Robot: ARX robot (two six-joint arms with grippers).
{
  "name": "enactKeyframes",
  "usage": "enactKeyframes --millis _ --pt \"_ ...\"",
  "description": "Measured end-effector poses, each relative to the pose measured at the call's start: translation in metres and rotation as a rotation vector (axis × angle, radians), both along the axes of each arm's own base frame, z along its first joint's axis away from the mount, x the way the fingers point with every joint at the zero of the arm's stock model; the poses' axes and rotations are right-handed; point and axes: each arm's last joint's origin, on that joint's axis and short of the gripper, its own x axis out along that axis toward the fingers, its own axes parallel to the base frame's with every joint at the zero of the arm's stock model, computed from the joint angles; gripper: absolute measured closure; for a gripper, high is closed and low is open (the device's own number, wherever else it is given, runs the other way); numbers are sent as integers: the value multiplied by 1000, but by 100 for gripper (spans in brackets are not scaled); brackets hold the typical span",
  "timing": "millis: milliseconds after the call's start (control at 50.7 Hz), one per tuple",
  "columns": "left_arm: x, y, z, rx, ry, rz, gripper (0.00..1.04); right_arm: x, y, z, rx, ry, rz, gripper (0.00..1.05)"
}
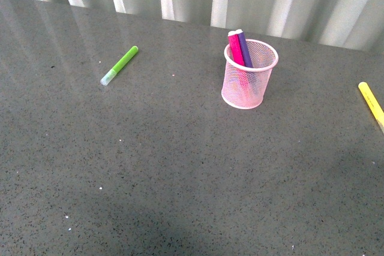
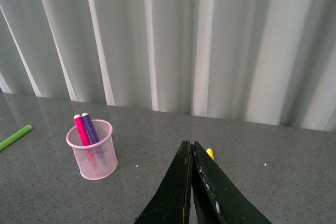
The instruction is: Insert purple and pink pens into pink cup
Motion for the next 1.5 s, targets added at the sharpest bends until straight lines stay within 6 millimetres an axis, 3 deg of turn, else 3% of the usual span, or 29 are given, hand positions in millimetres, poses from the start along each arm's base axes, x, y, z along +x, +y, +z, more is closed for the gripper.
enactKeyframes --millis 375,710,848,1499 --pt "0 0 0 0 0 0 7 0 0 0 -1 0 0 100" --pt "0 0 0 0 0 0 7 0 0 0 0 0 0 26" --pt "0 0 0 0 0 0 7 0 0 0 1 0 0 5" --pt "0 0 0 0 0 0 7 0 0 0 1 0 0 7"
